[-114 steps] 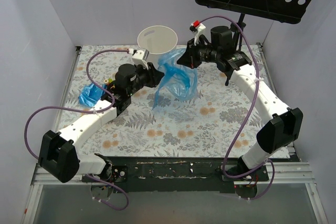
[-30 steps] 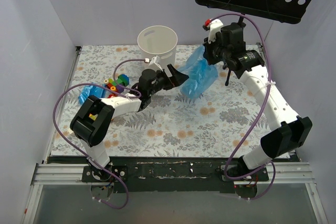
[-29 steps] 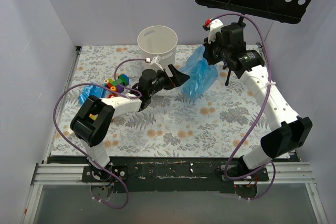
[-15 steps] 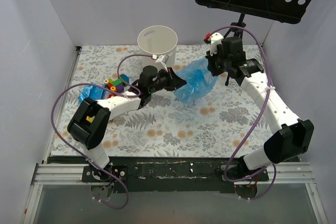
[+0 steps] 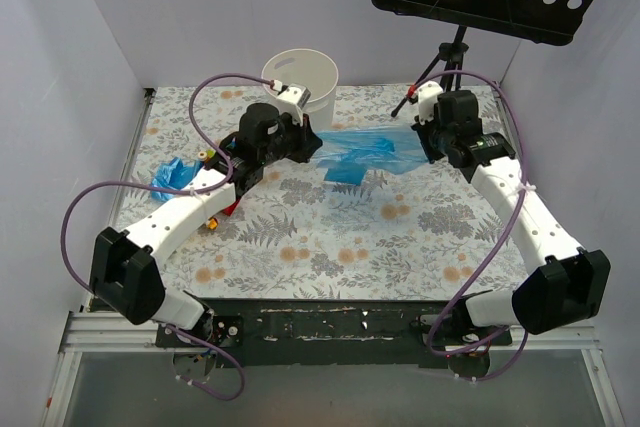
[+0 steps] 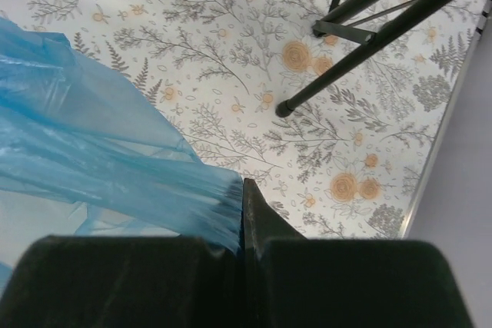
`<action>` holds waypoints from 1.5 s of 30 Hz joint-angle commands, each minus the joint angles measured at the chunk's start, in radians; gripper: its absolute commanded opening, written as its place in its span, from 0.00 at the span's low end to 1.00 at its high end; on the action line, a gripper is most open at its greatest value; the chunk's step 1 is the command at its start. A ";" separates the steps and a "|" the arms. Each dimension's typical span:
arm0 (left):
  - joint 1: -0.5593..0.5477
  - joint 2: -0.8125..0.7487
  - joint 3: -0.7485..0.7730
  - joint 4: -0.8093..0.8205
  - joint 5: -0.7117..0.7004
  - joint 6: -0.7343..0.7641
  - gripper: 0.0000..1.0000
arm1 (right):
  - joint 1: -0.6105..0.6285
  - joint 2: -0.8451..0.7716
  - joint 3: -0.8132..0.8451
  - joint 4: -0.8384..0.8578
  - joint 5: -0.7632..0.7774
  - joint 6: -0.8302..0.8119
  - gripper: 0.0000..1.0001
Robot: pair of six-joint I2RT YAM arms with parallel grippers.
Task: Put the trash bags into the trash bin
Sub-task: Unfold the trash bag at the center of the board.
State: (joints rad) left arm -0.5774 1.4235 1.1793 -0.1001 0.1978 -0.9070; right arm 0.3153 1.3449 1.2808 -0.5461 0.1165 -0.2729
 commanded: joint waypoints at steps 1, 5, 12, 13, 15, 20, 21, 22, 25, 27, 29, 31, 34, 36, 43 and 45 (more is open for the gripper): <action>0.007 0.018 0.081 -0.151 -0.174 0.152 0.00 | -0.004 -0.044 -0.018 0.074 0.155 -0.060 0.01; 0.014 0.060 0.138 -0.207 -0.325 0.243 0.00 | -0.008 -0.066 -0.027 0.107 0.215 -0.106 0.01; 0.068 0.040 0.149 -0.182 -0.328 0.321 0.00 | -0.038 -0.092 -0.077 0.117 0.239 -0.120 0.01; 0.073 0.034 0.145 -0.176 -0.307 0.336 0.00 | -0.045 -0.098 -0.086 0.117 0.239 -0.120 0.01; 0.086 0.009 0.129 -0.156 -0.215 0.419 0.00 | -0.056 -0.110 -0.100 0.117 0.239 -0.120 0.01; 0.106 -0.116 -0.015 -0.003 -0.023 0.724 0.00 | -0.076 -0.170 -0.176 0.117 0.239 -0.120 0.01; 0.113 -0.129 -0.036 0.022 -0.005 0.768 0.00 | -0.081 -0.180 -0.190 0.117 0.239 -0.120 0.01; 0.120 -0.138 -0.053 0.036 0.017 0.811 0.00 | -0.084 -0.187 -0.202 0.117 0.239 -0.120 0.01; 0.136 -0.158 -0.081 0.053 0.080 0.887 0.00 | -0.090 -0.194 -0.213 0.117 0.239 -0.120 0.01; 0.137 -0.173 -0.098 0.063 0.133 0.942 0.00 | -0.090 -0.196 -0.213 0.117 0.239 -0.120 0.01; 0.137 -0.190 -0.122 0.094 0.167 0.958 0.00 | -0.090 -0.194 -0.206 0.117 0.239 -0.120 0.01; 0.137 -0.190 -0.113 0.148 0.173 0.915 0.00 | -0.090 -0.173 -0.143 0.117 0.239 -0.120 0.01; 0.137 -0.141 0.000 0.038 0.157 0.765 0.00 | -0.090 -0.109 0.024 0.117 0.239 -0.120 0.01; 0.137 -0.098 0.081 -0.057 0.134 0.656 0.00 | -0.090 -0.061 0.156 0.117 0.239 -0.120 0.01; 0.137 -0.084 0.142 -0.205 0.080 0.422 0.00 | -0.100 -0.052 0.305 -0.224 -0.580 -0.226 0.85; 0.137 -0.107 0.114 -0.179 0.025 0.360 0.00 | -0.146 -0.032 0.314 -0.244 -0.731 -0.143 0.89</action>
State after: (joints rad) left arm -0.4557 1.3598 1.3167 -0.2146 0.3424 -0.3874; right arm 0.2188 1.3056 1.5738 -0.5014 -0.0841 -0.3790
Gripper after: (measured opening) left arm 0.009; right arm 0.844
